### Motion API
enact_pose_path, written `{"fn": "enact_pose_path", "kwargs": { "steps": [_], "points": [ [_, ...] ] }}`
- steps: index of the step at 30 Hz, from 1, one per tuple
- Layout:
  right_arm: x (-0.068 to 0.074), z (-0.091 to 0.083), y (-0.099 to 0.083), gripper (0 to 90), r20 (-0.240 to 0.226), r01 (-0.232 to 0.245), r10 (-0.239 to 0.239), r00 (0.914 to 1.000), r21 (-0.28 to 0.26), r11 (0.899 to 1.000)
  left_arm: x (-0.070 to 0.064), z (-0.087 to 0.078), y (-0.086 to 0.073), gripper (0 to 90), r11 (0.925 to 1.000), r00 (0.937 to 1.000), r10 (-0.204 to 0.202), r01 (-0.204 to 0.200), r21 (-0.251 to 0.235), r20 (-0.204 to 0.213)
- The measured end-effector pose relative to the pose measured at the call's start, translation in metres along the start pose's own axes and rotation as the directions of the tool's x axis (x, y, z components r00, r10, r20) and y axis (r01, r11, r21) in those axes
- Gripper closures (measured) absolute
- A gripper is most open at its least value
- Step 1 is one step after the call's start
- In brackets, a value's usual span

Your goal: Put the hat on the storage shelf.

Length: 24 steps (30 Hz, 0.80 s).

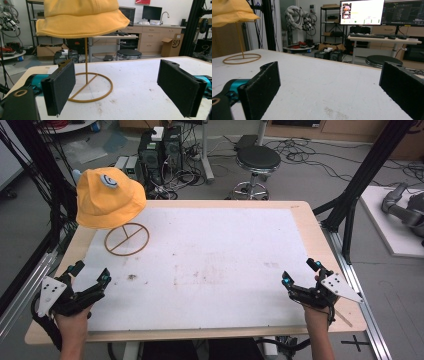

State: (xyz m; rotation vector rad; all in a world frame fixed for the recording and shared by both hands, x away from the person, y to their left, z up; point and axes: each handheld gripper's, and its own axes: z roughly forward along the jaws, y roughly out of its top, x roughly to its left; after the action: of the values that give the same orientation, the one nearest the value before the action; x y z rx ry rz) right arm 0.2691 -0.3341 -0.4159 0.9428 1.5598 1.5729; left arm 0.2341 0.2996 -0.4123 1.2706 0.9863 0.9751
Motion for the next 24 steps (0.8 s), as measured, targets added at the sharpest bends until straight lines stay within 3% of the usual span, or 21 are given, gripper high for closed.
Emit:
{"fn": "enact_pose_path", "kwargs": {
  "steps": [24],
  "points": [
    [-0.0027, -0.0001, -0.0017, 3.1, 0.009, -0.010, 0.010, 0.9999, -0.004, 1.000, -0.0018, 0.0064, -0.0039, 15.6, 0.9994, 0.9993, 0.008, -0.009, 0.034, 0.036]
  ]
}}
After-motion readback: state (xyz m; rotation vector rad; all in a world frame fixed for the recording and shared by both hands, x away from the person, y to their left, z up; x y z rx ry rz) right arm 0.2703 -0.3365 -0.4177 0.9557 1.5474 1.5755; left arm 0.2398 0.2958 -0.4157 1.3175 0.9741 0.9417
